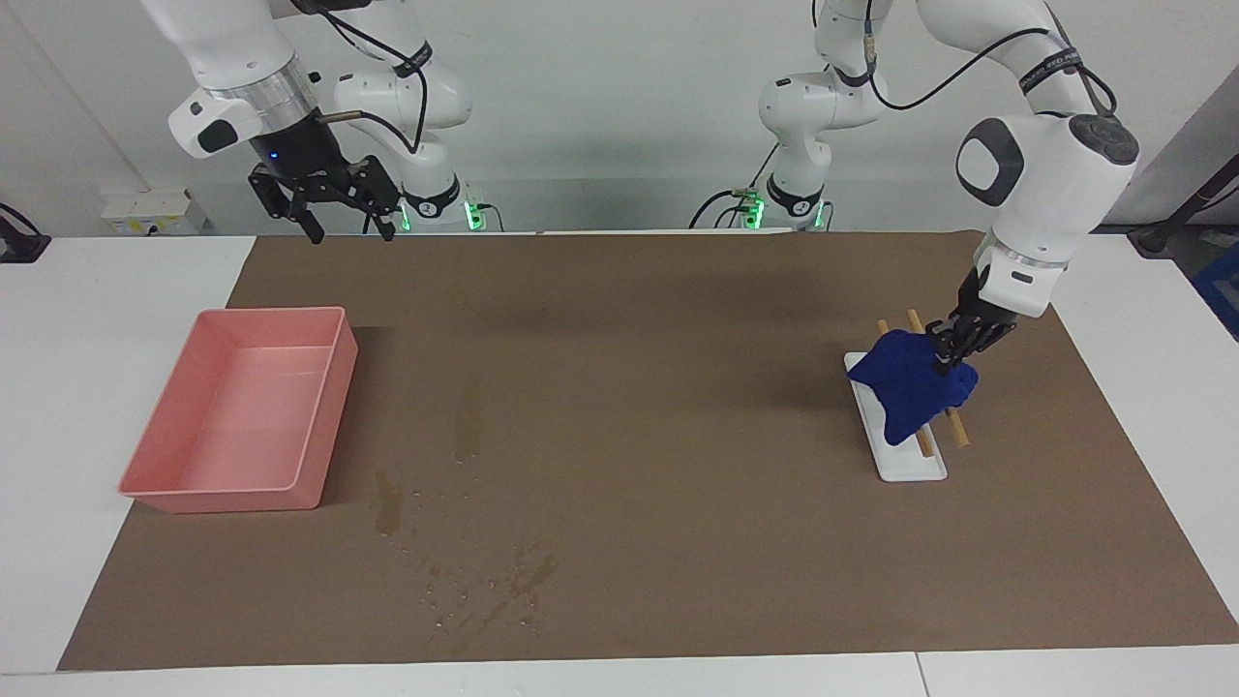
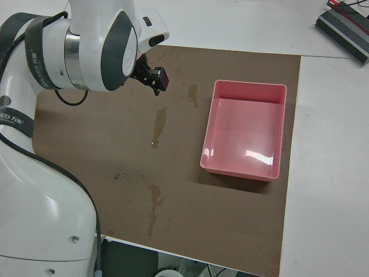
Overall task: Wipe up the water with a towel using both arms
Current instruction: 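Lift the towel with the left gripper while the right gripper approaches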
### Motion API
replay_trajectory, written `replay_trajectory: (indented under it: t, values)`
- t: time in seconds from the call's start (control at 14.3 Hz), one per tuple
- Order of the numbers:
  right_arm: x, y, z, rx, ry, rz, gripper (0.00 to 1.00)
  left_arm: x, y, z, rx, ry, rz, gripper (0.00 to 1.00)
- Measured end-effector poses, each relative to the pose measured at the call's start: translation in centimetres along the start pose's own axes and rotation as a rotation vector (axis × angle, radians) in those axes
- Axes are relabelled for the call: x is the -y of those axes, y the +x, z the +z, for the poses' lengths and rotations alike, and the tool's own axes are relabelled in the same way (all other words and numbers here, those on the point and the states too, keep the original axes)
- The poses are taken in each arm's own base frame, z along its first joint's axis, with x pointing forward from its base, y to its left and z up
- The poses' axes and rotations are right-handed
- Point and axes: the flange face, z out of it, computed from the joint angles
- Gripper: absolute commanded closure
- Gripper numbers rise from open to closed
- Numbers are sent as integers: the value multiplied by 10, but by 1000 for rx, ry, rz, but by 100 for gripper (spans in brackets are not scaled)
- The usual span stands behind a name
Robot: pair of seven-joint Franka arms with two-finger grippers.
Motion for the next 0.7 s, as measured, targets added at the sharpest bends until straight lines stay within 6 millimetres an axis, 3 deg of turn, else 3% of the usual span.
replay_trajectory:
  t: [0.21, 0.42, 0.7]
  values:
    - [21, -2, 6, 5, 96, 161, 0, -60, -23, -14, 63, -149, -300, 100]
    - [33, 0, 12, 42, 221, 376, 0, -128, -61, -13, 188, -226, -617, 100]
    - [54, 2, 29, 107, 378, 674, 0, -191, -97, -13, 384, -315, -1030, 100]
